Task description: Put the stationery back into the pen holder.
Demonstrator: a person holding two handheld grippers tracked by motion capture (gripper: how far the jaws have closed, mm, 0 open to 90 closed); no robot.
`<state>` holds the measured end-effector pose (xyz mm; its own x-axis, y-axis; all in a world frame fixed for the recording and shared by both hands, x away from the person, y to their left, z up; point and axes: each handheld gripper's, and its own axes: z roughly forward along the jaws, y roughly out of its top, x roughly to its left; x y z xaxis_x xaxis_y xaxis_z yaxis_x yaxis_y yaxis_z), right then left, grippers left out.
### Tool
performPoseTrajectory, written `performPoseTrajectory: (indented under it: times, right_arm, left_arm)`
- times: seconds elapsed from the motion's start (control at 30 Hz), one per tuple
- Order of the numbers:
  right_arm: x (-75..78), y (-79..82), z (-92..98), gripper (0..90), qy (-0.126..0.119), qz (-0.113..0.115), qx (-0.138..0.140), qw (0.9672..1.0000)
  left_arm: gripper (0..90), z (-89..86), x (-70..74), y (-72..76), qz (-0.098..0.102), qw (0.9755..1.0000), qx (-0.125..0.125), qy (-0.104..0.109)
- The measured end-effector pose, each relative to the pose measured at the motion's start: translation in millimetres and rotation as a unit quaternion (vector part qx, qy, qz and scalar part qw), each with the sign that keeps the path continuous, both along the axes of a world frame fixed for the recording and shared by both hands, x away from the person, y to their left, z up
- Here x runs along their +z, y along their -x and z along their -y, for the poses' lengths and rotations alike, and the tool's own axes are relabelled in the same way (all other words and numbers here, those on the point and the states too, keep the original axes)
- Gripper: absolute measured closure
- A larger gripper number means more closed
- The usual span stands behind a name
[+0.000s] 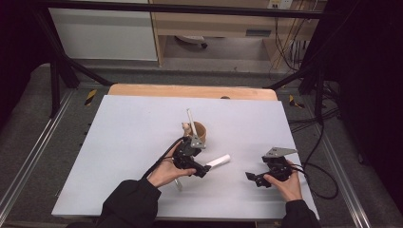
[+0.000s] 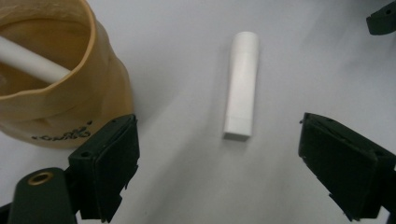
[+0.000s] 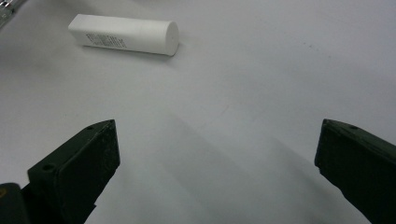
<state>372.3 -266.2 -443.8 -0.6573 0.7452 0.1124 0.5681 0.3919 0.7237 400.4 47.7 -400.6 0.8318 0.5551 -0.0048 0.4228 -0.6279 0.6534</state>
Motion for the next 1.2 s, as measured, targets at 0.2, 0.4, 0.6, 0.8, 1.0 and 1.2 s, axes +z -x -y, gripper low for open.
performPoseTrajectory:
  times: [0.2,0.4,0.6,0.8,1.0,1.2]
  right_arm:
    - [-0.2,0.0,0.0,0.7,0.001,-0.002,0.008,1.0]
    - [-0.5,-0.5,-0.2,0.7,0.002,-0.003,0.009,1.0]
    - [-0.5,-0.3,-0.5,0.7,0.0,-0.005,0.009,0.9999]
    - [-0.8,-0.6,-0.4,0.7,0.002,-0.005,0.011,0.9999]
    - [-0.3,-0.5,-0.5,0.7,-0.002,-0.007,0.01,0.9999]
    - [-0.9,-0.9,-0.9,0.7,-0.001,-0.008,0.011,0.9999]
  left_arm:
    - [17.3,14.9,-5.0,-8.5,-0.005,0.9999,-0.006,-0.007]
    - [23.8,28.4,-11.4,-14.7,-0.01,0.9994,-0.018,-0.028]
    - [35.0,42.9,-16.9,-17.9,-0.017,0.998,-0.034,-0.05]
    - [45.4,54.3,-19.4,-22.5,-0.026,0.9966,-0.043,-0.066]
    - [54.8,60.4,-22.3,-25.7,-0.031,0.995,-0.051,-0.08]
    - [61.2,65.1,-23.4,-28.8,-0.036,0.9942,-0.056,-0.085]
